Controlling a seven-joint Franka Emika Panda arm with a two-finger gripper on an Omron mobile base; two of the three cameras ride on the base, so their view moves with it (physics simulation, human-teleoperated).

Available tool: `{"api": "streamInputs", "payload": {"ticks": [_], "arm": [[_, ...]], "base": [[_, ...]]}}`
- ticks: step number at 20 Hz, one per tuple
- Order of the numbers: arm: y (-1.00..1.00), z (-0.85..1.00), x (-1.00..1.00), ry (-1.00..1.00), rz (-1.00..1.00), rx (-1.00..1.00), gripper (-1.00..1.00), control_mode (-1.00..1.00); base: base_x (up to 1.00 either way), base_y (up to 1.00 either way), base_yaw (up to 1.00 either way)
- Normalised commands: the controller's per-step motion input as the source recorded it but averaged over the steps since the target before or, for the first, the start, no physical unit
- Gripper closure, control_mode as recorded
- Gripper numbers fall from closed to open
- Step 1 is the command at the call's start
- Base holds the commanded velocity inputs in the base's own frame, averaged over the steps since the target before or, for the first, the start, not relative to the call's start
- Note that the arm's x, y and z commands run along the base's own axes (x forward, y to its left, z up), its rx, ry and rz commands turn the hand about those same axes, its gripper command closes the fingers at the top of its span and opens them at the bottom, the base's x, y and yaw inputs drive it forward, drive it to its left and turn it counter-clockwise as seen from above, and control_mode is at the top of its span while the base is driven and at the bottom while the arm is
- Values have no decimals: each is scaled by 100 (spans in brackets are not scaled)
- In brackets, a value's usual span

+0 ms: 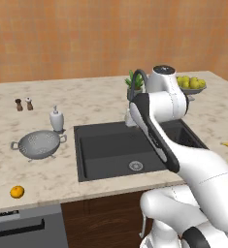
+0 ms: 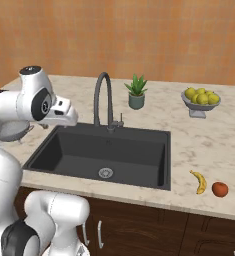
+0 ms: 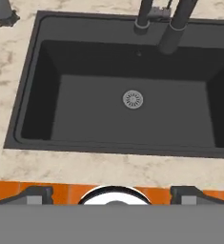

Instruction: Put the colander in the sink, put the orange, banana, tangerine in the colander, and turn on the sink faucet and pour water over the colander.

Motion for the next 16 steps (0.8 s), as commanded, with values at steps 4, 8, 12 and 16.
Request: {"api": "streamInputs", "payload": {"ticks": [4, 8, 12, 16], "arm": [[85, -39, 17, 8, -21, 19, -100, -100], [83, -36, 39, 14, -25, 23, -100, -100], [71, -26, 46, 36, -27, 21, -100, -100], [78, -21, 48, 17, -27, 2, -100, -100]], "base": [[0, 0, 0], [0, 0, 0], [0, 0, 0], [0, 0, 0]]}}
